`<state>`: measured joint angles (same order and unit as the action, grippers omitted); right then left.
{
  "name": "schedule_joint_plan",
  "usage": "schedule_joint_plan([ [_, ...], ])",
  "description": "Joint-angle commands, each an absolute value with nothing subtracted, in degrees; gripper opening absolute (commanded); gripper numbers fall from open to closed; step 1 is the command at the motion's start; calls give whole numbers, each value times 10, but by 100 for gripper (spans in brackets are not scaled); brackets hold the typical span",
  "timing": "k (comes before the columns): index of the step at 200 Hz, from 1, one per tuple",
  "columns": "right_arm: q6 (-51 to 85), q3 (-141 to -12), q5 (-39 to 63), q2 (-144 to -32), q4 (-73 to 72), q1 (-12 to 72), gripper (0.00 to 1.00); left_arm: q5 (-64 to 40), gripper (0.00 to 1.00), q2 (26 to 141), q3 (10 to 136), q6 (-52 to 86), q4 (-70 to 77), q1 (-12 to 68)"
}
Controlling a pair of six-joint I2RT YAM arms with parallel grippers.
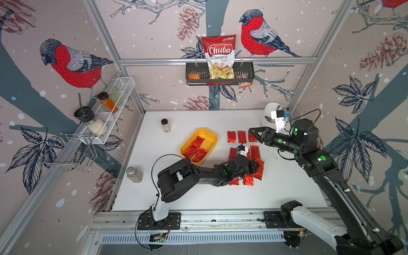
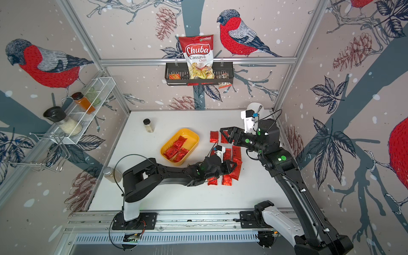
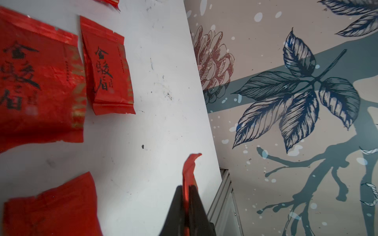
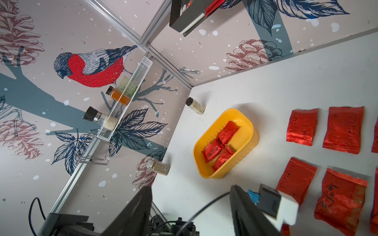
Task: Take the tea bags out of the storage box
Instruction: Place the tea bag at the center of the board.
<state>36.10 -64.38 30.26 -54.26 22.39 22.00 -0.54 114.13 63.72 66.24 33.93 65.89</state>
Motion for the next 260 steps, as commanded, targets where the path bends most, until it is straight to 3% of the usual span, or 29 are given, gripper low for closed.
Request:
schedule_joint_plan([
  [1, 355, -646, 298, -536, 212, 221, 66, 32, 10, 1164, 651, 702, 346, 670],
  [121, 355, -630, 307, -535, 202, 217, 66, 38, 16, 1228, 703, 733, 304, 686],
  [165, 355, -631, 307, -533, 201, 215, 66, 33, 37, 1228, 715, 728, 284, 692],
  [216, 354, -637, 307, -532, 200, 212, 66, 84, 46, 1166, 693, 698, 240, 692],
  [260, 359, -639, 295, -536, 186, 209, 66, 145, 47, 1069, 652, 649, 224, 691],
])
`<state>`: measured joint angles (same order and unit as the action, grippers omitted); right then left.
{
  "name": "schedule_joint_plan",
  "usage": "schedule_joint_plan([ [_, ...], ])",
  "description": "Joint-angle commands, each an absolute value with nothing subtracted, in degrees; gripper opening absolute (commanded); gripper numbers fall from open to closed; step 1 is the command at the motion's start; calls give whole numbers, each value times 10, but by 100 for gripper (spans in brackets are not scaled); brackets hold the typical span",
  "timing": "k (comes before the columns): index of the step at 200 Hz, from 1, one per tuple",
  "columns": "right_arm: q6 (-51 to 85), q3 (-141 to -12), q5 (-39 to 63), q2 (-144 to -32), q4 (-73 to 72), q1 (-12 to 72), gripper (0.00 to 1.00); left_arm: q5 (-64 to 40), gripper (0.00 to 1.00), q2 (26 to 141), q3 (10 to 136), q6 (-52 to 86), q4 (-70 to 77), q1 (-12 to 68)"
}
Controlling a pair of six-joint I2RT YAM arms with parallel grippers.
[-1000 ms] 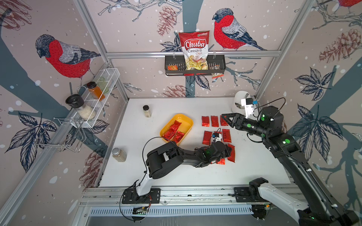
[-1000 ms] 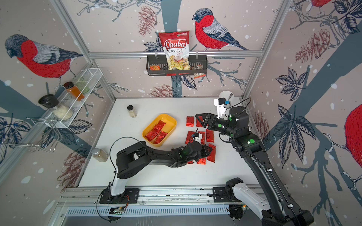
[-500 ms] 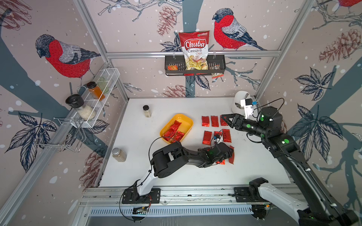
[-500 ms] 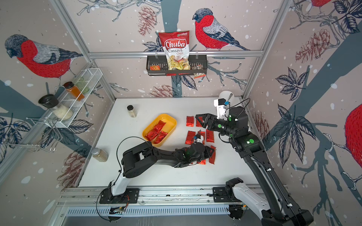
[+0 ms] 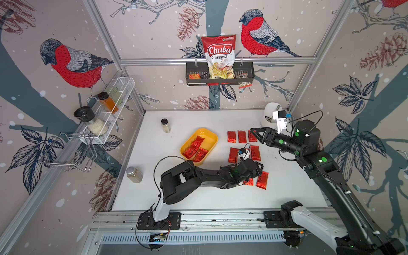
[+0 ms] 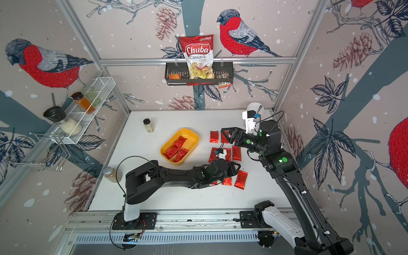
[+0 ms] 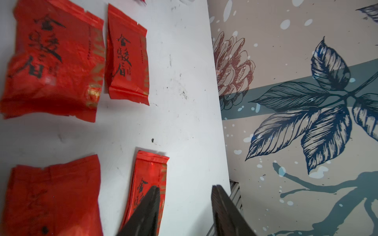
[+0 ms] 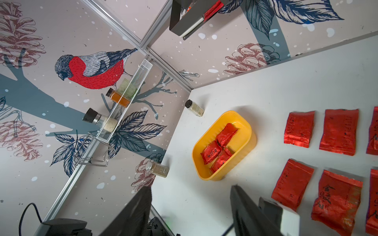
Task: Take the tea bags out of the storage box
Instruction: Place the tea bag at the center of the board, then adjust the storage box at the center of the board.
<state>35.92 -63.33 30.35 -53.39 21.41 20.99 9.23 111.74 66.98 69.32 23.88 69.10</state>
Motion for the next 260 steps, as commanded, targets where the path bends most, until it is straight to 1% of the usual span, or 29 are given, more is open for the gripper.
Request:
schedule_joint_plan([
  [1, 359, -639, 295, -536, 186, 208, 66, 148, 48, 1066, 651, 646, 223, 691],
  [26, 360, -632, 267, -549, 171, 199, 65, 199, 50, 987, 619, 607, 185, 672],
  [45, 361, -613, 255, -577, 153, 194, 62, 200, 50, 919, 559, 606, 172, 620],
  [58, 363, -597, 256, -611, 138, 195, 57, 197, 51, 871, 516, 602, 162, 575],
  [75, 371, -570, 264, -662, 107, 205, 53, 176, 52, 819, 487, 579, 127, 508],
  [103, 368, -556, 225, -760, 67, 257, 51, 127, 53, 761, 459, 539, 75, 396],
  [125, 362, -592, 220, -863, 65, 296, 48, 89, 53, 724, 432, 521, 60, 320],
  [152, 366, -642, 213, -975, 48, 336, 45, 50, 53, 685, 399, 512, 54, 253],
  [171, 371, -687, 211, -1046, 50, 354, 41, 34, 54, 652, 373, 513, 57, 227],
  [193, 376, -731, 207, -1107, 65, 370, 36, 31, 55, 621, 357, 512, 46, 216],
  [220, 387, -759, 214, -1143, 59, 380, 33, 27, 58, 595, 341, 512, 46, 214],
  [260, 398, -832, 227, -1191, 63, 396, 33, 0, 59, 596, 342, 506, 53, 205],
])
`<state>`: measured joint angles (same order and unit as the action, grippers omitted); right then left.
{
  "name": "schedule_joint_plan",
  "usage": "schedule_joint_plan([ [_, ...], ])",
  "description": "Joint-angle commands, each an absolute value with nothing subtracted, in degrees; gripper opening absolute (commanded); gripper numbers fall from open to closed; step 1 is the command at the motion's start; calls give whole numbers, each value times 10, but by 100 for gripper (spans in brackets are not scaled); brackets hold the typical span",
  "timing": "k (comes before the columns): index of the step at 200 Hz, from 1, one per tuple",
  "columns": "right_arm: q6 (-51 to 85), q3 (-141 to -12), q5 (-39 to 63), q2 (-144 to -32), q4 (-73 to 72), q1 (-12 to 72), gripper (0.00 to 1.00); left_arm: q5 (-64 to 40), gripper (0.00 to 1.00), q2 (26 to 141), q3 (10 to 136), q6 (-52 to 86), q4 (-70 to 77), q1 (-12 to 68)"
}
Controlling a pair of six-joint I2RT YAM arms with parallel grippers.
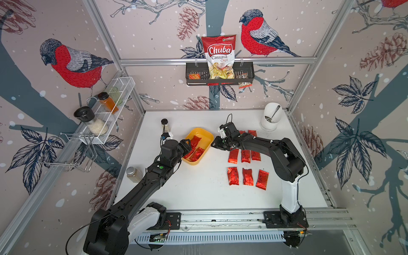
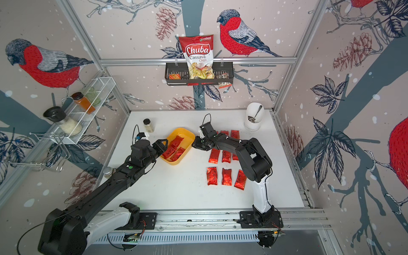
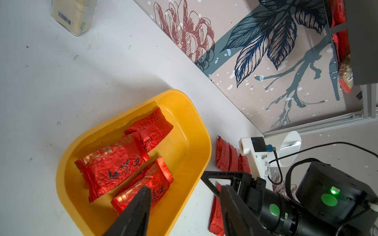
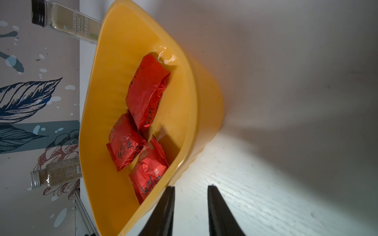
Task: Take the tea bags out of the storage box
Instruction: Adjust the storage box at the center of the board, then pick up the tea bag from the storage box.
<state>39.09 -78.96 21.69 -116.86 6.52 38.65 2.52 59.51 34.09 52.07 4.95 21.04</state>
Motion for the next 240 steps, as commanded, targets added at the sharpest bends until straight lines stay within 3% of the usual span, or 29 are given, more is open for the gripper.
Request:
schedule_joint_plan([
  [1, 398, -835, 227, -1193, 65, 396, 33, -1, 59, 596, 342, 507, 54, 205],
  [85, 374, -1065, 232, -1321, 164, 402, 35, -15, 59, 606, 333, 491, 46, 194],
  [118, 344, -1091, 219, -1304, 193, 402, 45, -20, 61, 658, 370, 459, 24, 188],
  [157, 301, -1046, 168, -1225, 221, 399, 56, -57, 57, 797, 467, 395, -38, 179],
  [178, 283, -999, 147, -1168, 223, 393, 57, -57, 55, 862, 503, 363, -59, 180],
  [203, 264, -935, 129, -1098, 223, 387, 58, -44, 45, 937, 551, 325, -102, 180],
  [240, 250, -855, 122, -1013, 212, 386, 59, -39, 44, 984, 586, 301, -113, 180],
])
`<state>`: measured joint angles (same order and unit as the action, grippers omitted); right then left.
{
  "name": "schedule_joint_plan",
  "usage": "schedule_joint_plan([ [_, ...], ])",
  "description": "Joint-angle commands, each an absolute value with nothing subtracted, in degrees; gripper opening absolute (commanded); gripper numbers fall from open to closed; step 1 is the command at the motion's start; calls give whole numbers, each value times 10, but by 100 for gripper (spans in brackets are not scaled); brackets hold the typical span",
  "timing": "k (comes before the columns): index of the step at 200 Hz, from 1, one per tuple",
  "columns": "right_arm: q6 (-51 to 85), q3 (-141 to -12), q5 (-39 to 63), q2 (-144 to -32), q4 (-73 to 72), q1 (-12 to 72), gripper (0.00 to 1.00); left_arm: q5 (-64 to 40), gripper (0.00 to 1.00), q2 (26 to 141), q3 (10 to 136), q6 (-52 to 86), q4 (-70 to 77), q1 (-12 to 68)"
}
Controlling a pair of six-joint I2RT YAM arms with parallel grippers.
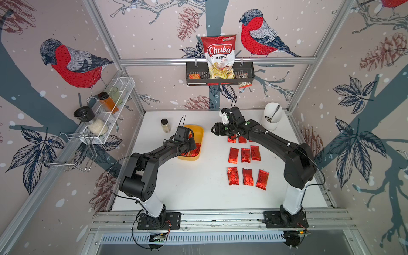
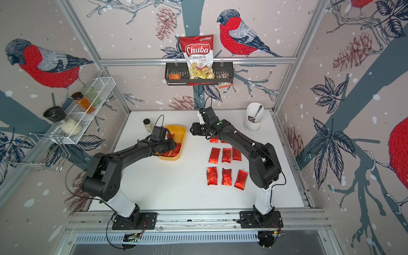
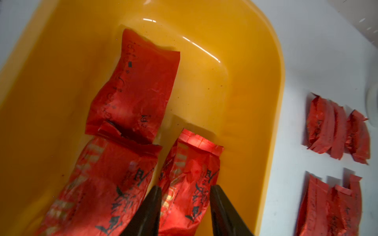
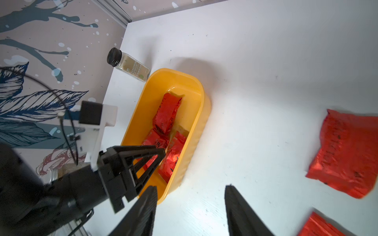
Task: Take the tea bags out of the storage box
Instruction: Pick up the tea bag from the storage box.
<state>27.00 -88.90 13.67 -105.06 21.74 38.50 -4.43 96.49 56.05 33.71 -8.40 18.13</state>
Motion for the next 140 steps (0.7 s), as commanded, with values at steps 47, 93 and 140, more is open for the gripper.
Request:
schedule_joint_plan([
  [47, 253, -807, 131, -967, 195, 382, 59, -33, 40, 1029, 622, 277, -138, 180],
  [93, 255, -809, 137, -966, 193, 379, 59, -37, 30, 1055, 641, 266, -146, 180],
  [140, 261, -806, 138, -967, 190, 378, 59, -41, 0, 1047, 645, 269, -148, 181],
])
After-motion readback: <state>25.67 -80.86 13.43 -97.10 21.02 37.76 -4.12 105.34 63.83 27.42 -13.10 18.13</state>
